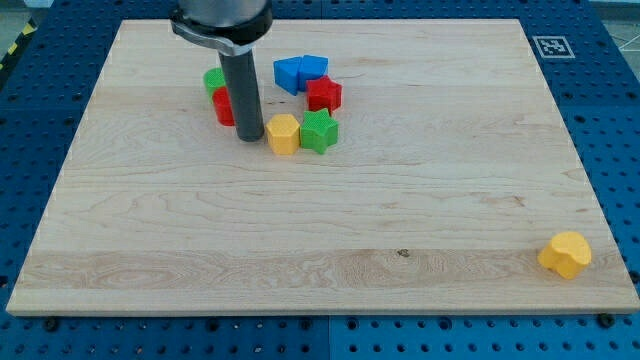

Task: Push the yellow hexagon downwards

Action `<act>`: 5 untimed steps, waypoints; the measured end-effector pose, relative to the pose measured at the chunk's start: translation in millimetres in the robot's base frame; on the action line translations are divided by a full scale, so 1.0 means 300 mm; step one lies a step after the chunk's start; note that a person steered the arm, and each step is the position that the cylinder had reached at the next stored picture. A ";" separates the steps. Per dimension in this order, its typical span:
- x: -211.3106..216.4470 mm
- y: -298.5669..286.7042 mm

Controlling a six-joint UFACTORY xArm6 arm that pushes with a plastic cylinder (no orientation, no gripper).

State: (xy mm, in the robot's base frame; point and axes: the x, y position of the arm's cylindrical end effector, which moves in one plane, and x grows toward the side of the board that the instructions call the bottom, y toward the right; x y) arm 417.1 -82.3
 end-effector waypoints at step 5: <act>0.109 0.084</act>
